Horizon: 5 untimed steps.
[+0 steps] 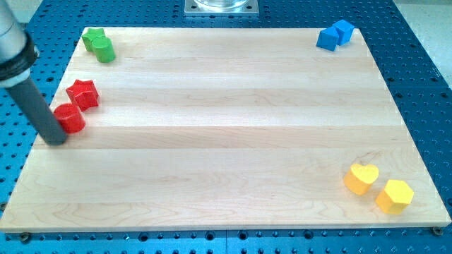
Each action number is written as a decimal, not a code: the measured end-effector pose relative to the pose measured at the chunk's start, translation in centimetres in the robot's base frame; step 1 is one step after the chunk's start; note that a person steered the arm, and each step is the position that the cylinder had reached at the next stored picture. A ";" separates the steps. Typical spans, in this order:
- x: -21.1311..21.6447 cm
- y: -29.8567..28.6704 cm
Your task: Push the green star into the red star
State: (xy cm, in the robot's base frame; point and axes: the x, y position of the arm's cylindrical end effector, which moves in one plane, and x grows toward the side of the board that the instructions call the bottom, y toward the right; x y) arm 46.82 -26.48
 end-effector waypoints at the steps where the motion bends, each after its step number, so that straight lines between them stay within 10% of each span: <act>1: -0.5 2.3; 2: -0.5 -0.2; 5: -24.6 -3.3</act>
State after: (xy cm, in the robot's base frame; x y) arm 22.20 -29.75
